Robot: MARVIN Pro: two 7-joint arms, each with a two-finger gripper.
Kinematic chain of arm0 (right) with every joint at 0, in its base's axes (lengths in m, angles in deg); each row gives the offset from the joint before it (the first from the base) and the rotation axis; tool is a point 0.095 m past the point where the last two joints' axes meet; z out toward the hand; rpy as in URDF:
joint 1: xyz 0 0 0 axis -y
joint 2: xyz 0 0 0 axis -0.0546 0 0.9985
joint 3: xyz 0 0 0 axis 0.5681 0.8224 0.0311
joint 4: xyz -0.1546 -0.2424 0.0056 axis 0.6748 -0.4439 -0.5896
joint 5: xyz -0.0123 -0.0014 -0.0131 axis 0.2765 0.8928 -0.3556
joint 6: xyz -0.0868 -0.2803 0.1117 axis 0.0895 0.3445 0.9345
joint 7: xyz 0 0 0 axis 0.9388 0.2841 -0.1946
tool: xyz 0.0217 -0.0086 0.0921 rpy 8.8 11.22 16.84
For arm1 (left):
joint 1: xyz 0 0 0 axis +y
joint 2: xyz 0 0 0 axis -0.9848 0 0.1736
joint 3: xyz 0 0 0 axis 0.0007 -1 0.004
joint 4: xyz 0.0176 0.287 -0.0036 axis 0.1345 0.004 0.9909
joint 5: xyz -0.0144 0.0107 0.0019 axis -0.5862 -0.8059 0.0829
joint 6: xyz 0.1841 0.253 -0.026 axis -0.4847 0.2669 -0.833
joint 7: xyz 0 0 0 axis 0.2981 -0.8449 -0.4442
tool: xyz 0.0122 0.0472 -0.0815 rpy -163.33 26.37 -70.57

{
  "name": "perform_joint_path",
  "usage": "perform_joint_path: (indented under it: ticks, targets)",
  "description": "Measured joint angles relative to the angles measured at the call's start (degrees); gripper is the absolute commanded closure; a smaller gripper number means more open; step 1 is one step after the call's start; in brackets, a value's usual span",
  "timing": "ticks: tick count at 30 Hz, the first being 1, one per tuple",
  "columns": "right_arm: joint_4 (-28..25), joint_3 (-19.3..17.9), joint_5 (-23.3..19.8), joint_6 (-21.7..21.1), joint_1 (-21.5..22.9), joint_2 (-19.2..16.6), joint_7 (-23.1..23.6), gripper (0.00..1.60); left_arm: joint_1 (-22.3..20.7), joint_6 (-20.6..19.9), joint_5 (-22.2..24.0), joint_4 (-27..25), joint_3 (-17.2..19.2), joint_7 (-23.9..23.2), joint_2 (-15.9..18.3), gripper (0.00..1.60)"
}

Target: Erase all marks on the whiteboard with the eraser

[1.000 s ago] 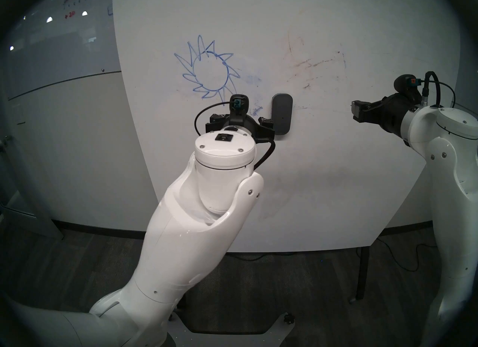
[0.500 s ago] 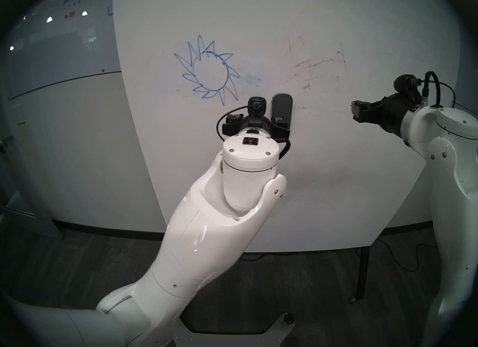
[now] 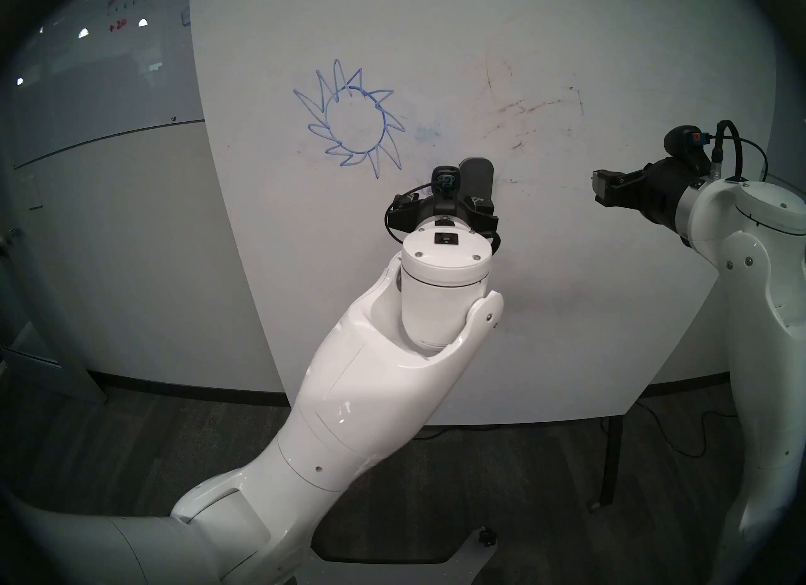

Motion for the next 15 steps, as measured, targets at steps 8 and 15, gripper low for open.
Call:
perform_joint_path:
  ticks: [8, 15]
  targets:
    - [0.0, 0.0, -0.03, 0.0, -0.01, -0.02, 0.0, 0.0, -1.92, 1.6, 1.27, 3.48, -0.75, -0.05, -1.72, 0.0]
    - [0.0, 0.0, -0.05, 0.0, -0.02, -0.04, 0.0, 0.0, -3.29, 2.48, 1.55, 5.93, -1.59, -0.65, -2.92, 0.0]
